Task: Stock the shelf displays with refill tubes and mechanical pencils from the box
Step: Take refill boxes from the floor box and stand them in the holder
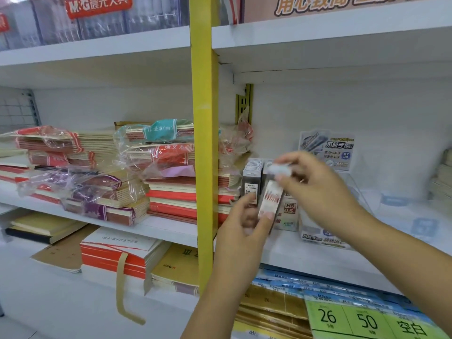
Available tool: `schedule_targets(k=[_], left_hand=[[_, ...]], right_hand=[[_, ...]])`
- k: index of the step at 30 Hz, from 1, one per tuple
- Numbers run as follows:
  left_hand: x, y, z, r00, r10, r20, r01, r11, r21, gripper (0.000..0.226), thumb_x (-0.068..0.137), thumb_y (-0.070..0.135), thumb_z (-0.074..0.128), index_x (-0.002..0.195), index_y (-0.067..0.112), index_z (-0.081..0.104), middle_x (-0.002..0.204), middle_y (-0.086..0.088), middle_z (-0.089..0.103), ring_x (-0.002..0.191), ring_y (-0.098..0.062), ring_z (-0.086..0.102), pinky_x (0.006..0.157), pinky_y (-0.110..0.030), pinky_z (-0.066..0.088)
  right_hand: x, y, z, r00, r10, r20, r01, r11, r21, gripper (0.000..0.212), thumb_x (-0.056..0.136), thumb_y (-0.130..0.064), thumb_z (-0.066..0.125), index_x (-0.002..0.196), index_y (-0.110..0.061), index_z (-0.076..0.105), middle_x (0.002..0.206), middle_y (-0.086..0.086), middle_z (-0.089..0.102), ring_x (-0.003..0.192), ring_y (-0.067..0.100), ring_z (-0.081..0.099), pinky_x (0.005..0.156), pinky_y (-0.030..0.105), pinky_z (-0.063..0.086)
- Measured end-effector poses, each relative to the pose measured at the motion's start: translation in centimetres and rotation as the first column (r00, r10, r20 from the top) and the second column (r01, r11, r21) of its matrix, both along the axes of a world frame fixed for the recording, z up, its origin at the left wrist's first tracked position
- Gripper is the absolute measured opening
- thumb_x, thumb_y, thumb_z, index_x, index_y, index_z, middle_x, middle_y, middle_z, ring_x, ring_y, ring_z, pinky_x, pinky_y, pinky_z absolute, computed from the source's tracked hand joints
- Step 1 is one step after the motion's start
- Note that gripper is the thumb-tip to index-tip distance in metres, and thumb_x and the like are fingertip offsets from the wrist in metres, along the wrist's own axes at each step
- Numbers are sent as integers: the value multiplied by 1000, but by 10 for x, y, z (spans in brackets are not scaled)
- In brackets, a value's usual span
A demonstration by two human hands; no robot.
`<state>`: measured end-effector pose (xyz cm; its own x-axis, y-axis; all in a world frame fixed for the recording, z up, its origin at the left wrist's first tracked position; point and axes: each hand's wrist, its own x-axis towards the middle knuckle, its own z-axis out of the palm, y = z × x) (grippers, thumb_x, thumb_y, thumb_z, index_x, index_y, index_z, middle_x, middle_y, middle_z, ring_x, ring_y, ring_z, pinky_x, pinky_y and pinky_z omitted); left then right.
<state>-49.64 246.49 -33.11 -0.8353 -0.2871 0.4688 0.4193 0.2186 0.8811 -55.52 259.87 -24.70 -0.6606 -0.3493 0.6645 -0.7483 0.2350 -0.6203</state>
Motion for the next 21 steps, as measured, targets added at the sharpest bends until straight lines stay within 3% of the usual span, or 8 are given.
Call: schedule_targets(k=[3, 6, 8, 10, 16, 21], left_hand=[[-8, 4, -6, 956, 269, -118, -293, 900, -322, 55, 96, 39, 60, 145, 40, 36, 134, 30, 49, 123, 12, 40, 102, -13, 38], [-15, 3, -12, 931, 291, -219, -364, 770, -524, 58, 100, 38, 52, 152, 37, 26, 151, 27, 25, 135, 18, 6, 108, -3, 3], [-19, 2, -16, 933, 279, -227, -360, 717, -598, 62, 102, 39, 46, 156, 36, 15, 157, 29, 8, 143, 12, -6, 111, -5, -10], [-22, 1, -20, 936, 270, -227, -353, 694, -627, 63, 104, 40, 42, 157, 37, 8, 159, 28, -1, 147, 7, -11, 112, -8, -13], [-25, -3, -24, 950, 246, -193, -313, 726, -612, 60, 105, 38, 40, 157, 38, 10, 160, 29, 2, 145, 12, -10, 115, -12, -8], [-24, -6, -25, 955, 223, -196, -297, 722, -625, 60, 105, 37, 39, 157, 39, 9, 158, 33, -2, 141, 18, -14, 114, -11, -7]], right_hand=[[-12, 14, 20, 985, -106, -135, 73, 970, -231, 18, 92, -27, 62, 99, -40, 53, 87, -12, 69, 80, 4, 64, 66, 14, 47], [-21, 13, 24, 949, -160, -273, 139, 986, -95, 19, 91, -25, 63, 96, -38, 50, 86, -14, 67, 76, -2, 60, 64, 8, 43], [-26, 8, 18, 945, -146, -294, 162, 986, 34, 16, 91, -24, 62, 99, -32, 51, 89, -15, 66, 78, -2, 61, 68, 16, 48], [-32, 4, 12, 950, -124, -286, 164, 979, 119, 13, 92, -26, 61, 102, -29, 53, 90, -13, 66, 82, 2, 62, 73, 27, 51], [-43, -6, 13, 961, -140, -239, 164, 983, 84, 13, 90, -30, 61, 100, -31, 53, 84, -11, 63, 77, -3, 58, 65, 13, 47], [-55, -8, 0, 946, -162, -282, 241, 931, 273, 15, 87, -30, 66, 100, -31, 58, 89, -14, 60, 87, 6, 54, 70, 25, 42]])
